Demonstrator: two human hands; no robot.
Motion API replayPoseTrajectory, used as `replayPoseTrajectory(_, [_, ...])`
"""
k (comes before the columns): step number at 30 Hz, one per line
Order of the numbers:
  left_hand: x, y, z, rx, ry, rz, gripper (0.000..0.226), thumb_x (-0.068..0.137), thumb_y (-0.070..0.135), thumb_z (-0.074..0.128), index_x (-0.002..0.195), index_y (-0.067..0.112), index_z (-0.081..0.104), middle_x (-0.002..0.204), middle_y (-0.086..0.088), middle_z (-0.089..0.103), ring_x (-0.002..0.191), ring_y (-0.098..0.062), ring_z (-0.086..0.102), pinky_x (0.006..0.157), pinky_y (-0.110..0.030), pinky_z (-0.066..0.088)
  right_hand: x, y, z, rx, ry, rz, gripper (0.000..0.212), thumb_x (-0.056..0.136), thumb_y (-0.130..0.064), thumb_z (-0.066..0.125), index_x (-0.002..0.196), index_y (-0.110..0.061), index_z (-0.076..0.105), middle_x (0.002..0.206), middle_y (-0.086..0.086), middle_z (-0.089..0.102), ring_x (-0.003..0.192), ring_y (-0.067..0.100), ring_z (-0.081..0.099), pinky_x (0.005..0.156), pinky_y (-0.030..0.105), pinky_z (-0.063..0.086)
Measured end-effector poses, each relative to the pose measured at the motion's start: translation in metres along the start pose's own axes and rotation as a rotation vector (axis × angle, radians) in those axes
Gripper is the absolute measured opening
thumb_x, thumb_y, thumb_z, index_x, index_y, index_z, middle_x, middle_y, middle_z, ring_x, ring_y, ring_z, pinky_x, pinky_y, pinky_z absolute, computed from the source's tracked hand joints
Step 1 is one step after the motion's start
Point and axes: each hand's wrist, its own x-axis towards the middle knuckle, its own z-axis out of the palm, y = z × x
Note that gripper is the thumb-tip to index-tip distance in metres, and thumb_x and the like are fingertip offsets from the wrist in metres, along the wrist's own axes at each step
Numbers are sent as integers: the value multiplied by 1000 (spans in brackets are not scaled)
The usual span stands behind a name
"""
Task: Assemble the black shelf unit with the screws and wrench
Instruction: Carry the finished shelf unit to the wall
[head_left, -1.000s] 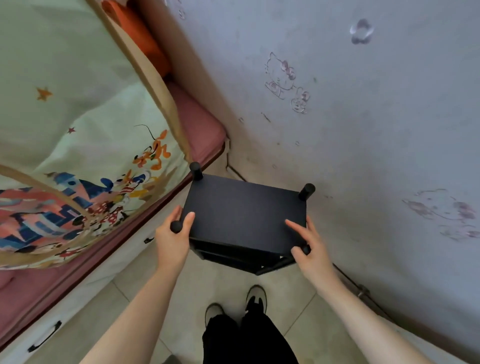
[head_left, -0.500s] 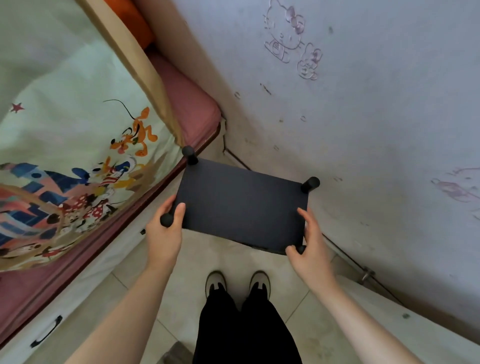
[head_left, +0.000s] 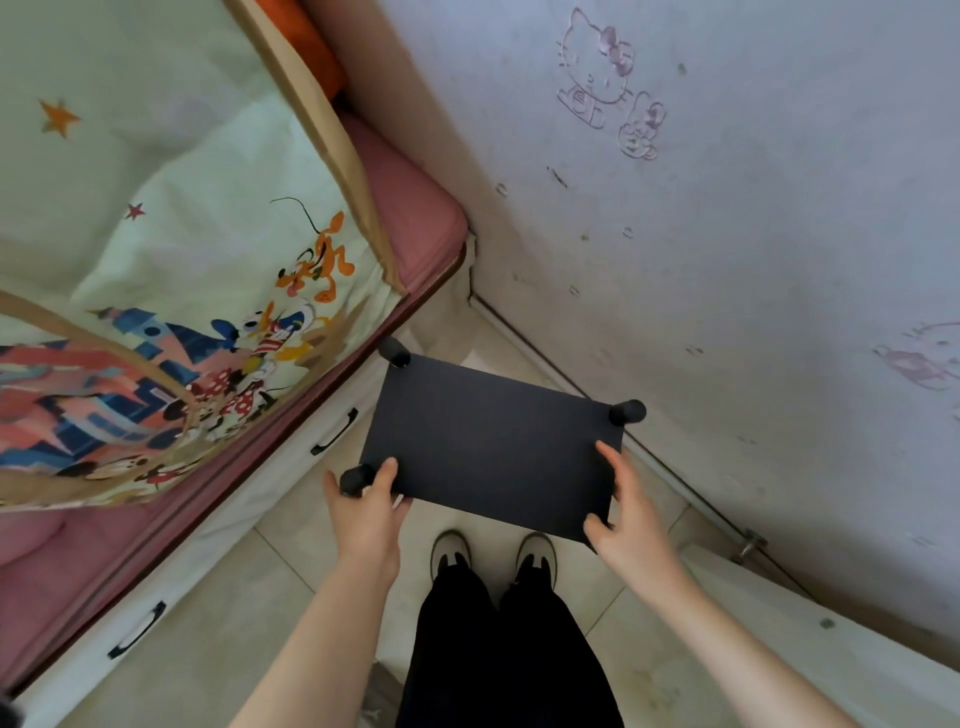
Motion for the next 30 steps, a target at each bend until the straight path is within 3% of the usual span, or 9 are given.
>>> replayPoseTrajectory(5, [-7, -10, 6, -68, 53, -5, 51, 95, -2, 63, 138, 12, 41, 144, -11, 51, 117, -31, 63, 99, -48, 53, 4, -35, -15, -317, 127, -191, 46, 92, -4, 54, 134, -22, 52, 143, -7, 48, 131, 12, 44, 99, 17, 30])
replayPoseTrajectory(10, [-18, -20, 14, -143, 15, -77, 68, 94, 1, 65, 151, 15, 31, 143, -6, 53, 118, -32, 63, 98, -47, 53, 31, -66, -15, -454, -26, -329, 40, 98, -17, 48, 138, -25, 48, 137, -10, 48, 130, 5, 39, 98, 16, 30])
replayPoseTrajectory(15, [-35, -45, 28, -88, -124, -213, 54, 96, 7, 66, 143, 12, 40, 122, -11, 66, 104, -34, 71, 79, -43, 61, 77, -81, -4, -624, -92, -370, 48, 100, -24, 49, 146, -17, 39, 144, 2, 47, 135, 22, 39, 112, 33, 31])
replayPoseTrajectory(19, [-40, -55, 36, -135, -133, -173, 55, 95, 8, 67, 142, 21, 43, 122, -5, 68, 94, -30, 75, 67, -38, 62, 104, -86, -1, -715, -219, -198, 56, 98, -44, 50, 147, -21, 34, 141, 7, 49, 128, 29, 48, 105, 48, 42])
replayPoseTrajectory(23, [-34, -51, 44, -126, -133, -122, 49, 95, 7, 67, 137, 23, 47, 117, -1, 69, 92, -29, 76, 65, -39, 62, 122, -88, -4, -703, -252, -123, 57, 93, -51, 54, 140, -21, 41, 135, 6, 51, 123, 31, 49, 104, 56, 39])
replayPoseTrajectory(30, [-25, -34, 78, -44, -208, -97, 30, 97, 7, 65, 117, 27, 54, 97, 4, 77, 89, -28, 76, 68, -40, 63, 144, -88, -30, -606, -184, -90, 55, 93, -47, 59, 136, -16, 44, 132, 7, 54, 121, 29, 50, 103, 53, 43])
